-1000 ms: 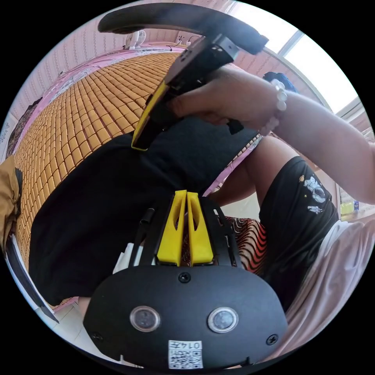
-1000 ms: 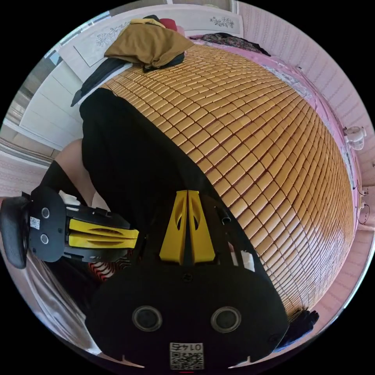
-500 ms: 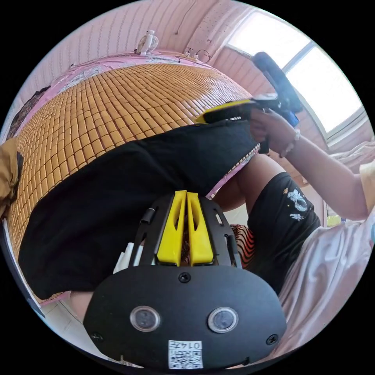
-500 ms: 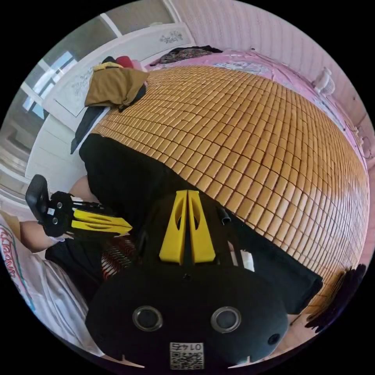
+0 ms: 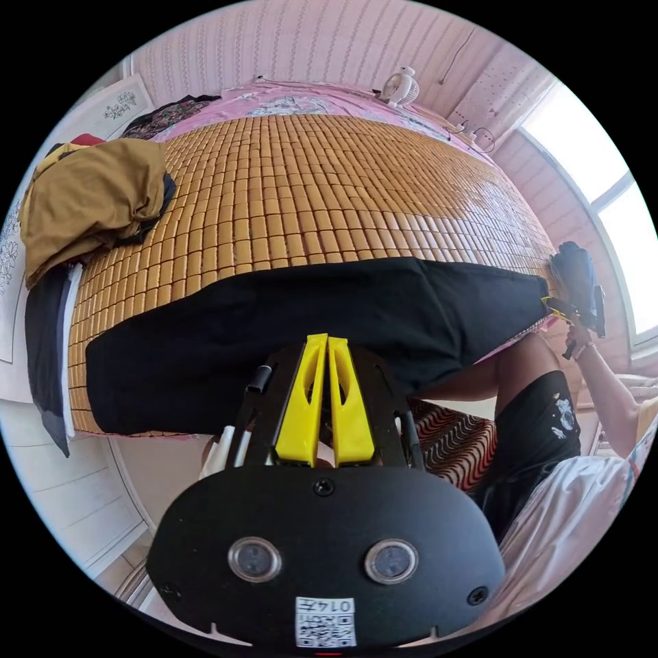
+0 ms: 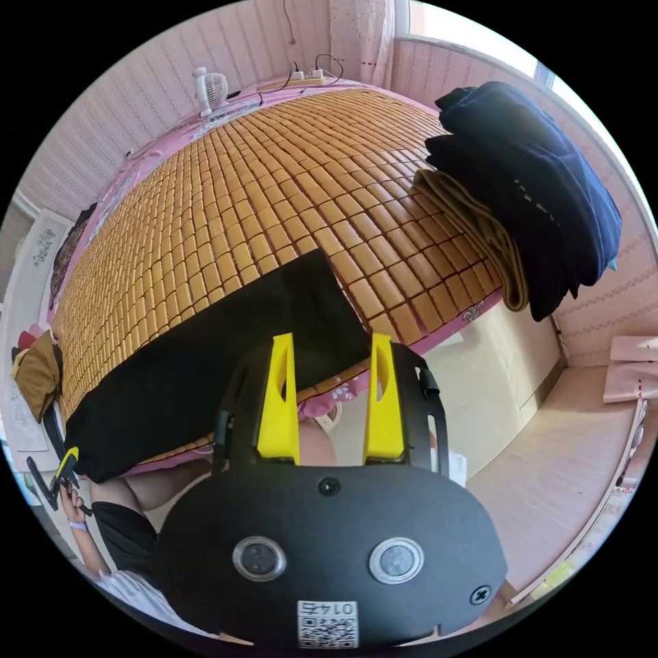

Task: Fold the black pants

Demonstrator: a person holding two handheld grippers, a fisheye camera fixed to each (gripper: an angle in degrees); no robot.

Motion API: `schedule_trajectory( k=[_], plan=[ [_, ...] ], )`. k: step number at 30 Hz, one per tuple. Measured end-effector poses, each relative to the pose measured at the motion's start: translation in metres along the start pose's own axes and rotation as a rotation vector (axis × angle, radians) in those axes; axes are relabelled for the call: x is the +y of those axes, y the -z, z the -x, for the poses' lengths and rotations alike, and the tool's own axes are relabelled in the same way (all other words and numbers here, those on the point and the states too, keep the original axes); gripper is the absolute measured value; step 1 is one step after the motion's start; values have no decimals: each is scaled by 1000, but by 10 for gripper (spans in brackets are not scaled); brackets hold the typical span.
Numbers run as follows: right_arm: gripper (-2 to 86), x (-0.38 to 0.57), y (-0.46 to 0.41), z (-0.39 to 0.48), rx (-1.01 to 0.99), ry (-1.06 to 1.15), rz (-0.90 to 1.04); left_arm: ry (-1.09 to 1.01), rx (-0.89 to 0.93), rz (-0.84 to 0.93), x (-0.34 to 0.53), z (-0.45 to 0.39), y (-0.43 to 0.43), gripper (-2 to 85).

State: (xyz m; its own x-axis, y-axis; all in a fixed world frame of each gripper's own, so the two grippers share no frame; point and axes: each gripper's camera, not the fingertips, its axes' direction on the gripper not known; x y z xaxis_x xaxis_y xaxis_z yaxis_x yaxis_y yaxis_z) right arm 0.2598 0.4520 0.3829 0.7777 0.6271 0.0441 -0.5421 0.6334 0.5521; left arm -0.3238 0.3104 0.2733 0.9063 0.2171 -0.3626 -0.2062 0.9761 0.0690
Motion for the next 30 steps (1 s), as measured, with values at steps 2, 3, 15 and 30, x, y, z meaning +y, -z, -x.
schedule_trajectory(
  k=[2,3,15,30],
  plan=[
    [97,8,2,3,32,25,-15,20,-36,4,-3,10,2,-10],
    [73,13,3,6,13,64,-21,32,-29,6,-4,18,3,-10],
    [32,35,77,-25,-109,13,-297,-2,-51,83,-20,35,-21,-10],
    [39,86,214,91,-461,459,-651,-125,484,-128,-57,-30,-6,-10]
  ],
)
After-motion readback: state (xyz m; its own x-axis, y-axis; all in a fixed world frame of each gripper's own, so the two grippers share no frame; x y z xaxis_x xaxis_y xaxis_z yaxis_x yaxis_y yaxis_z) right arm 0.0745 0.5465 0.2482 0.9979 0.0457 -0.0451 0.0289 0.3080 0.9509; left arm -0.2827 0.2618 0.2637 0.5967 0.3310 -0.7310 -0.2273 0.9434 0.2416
